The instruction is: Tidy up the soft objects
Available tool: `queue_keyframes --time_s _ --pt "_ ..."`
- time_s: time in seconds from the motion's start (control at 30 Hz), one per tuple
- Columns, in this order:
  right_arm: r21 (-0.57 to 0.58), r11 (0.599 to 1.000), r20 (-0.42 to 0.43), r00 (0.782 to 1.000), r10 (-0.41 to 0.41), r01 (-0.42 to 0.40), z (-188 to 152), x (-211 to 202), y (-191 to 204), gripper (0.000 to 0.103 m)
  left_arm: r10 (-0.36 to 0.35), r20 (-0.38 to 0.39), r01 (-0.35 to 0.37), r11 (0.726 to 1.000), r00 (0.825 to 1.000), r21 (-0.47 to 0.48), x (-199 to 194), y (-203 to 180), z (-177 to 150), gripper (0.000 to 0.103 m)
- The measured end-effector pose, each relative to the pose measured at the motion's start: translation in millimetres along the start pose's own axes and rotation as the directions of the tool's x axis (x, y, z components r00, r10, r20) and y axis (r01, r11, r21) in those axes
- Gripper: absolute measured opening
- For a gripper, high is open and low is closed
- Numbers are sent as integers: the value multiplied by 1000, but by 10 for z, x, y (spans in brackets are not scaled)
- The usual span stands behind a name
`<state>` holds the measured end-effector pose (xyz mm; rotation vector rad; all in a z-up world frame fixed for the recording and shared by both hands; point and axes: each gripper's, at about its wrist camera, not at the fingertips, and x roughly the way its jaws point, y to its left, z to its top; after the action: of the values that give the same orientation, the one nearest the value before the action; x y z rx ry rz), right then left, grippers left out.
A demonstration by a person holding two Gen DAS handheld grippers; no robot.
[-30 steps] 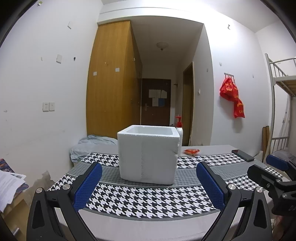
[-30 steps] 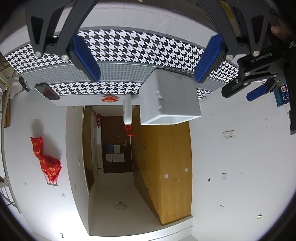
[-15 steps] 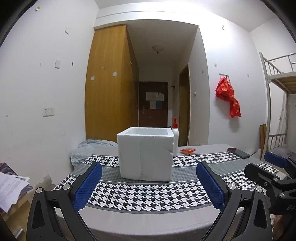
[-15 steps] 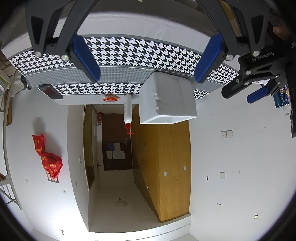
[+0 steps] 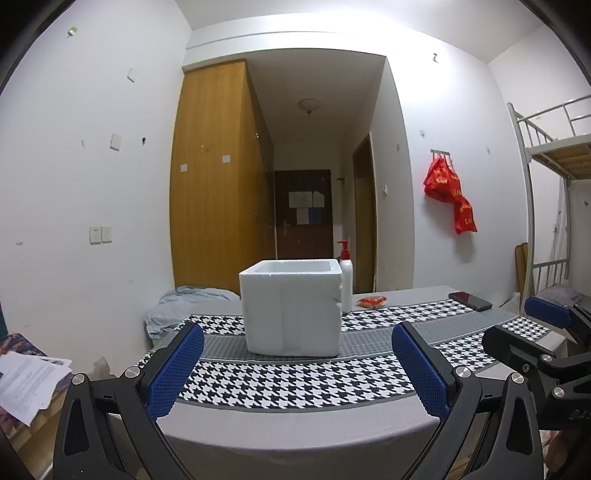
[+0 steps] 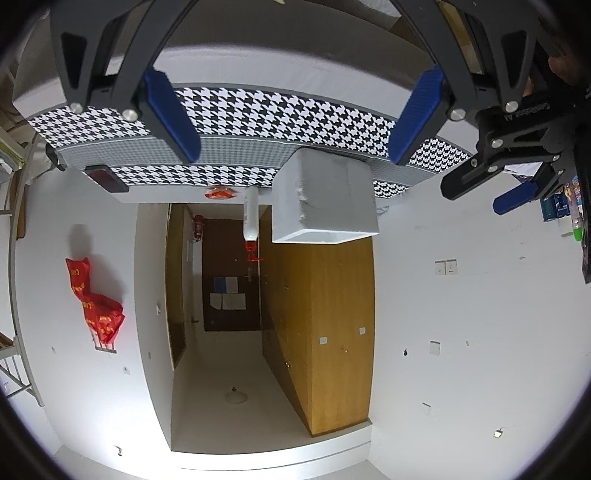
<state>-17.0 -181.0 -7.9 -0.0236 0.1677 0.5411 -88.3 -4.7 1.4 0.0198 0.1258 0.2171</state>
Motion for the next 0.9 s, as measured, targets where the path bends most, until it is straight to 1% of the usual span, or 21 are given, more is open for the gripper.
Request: queue_keyframes --time_s 0.37,0.9 --pt "9 1000 -24 1000 -1 1 -37 59 -24 103 -4 -34 3 1000 999 -10 94 -5 -76 102" --pt "5 1000 -33 999 0 0 -42 42 -15 103 -9 -45 9 1000 999 -2 87 -15 -83 102"
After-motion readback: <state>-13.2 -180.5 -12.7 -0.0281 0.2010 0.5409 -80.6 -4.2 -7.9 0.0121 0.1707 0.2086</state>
